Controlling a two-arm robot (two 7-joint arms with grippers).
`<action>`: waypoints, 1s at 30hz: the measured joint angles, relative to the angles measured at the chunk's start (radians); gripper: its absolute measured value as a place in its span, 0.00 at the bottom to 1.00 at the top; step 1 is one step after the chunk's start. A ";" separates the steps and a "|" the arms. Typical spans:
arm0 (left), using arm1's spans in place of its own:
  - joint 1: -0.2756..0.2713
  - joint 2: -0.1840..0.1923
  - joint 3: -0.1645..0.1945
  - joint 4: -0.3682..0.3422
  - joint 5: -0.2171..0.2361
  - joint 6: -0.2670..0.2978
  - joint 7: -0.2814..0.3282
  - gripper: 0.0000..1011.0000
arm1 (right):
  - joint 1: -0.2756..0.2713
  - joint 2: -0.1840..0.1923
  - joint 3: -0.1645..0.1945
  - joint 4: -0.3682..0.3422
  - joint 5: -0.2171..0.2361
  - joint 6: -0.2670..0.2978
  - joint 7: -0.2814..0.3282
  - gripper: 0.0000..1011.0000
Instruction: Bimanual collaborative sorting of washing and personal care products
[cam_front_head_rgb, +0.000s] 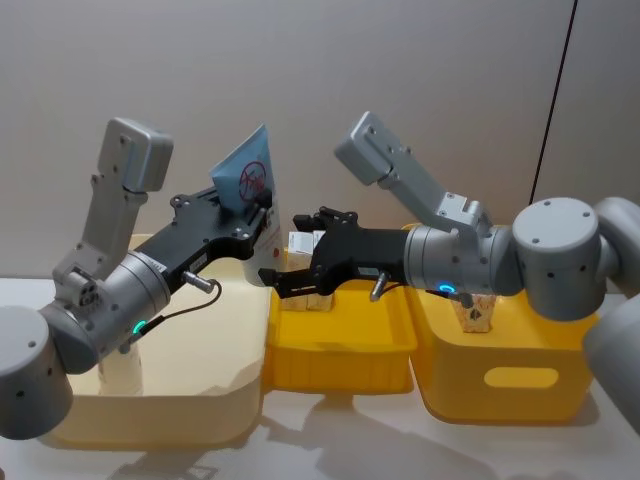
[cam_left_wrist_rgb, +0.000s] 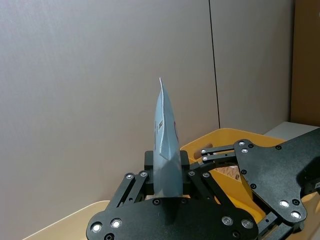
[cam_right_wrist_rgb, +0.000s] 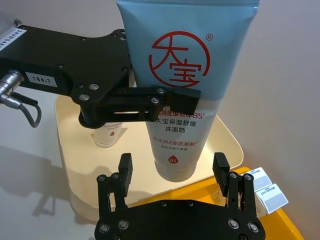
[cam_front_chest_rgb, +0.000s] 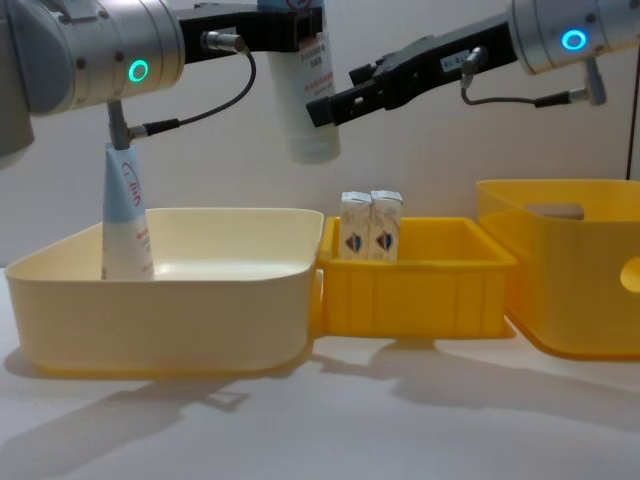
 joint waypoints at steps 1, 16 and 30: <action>0.000 0.000 0.000 0.000 0.000 0.000 0.000 0.26 | 0.002 -0.002 -0.004 0.002 -0.001 -0.002 -0.001 0.99; -0.002 0.009 0.013 -0.002 -0.002 0.014 0.015 0.26 | 0.022 -0.030 -0.031 0.043 -0.020 -0.014 -0.046 0.99; 0.002 0.013 0.016 -0.010 -0.001 0.031 0.024 0.26 | 0.044 -0.063 -0.050 0.100 -0.027 -0.034 -0.080 0.99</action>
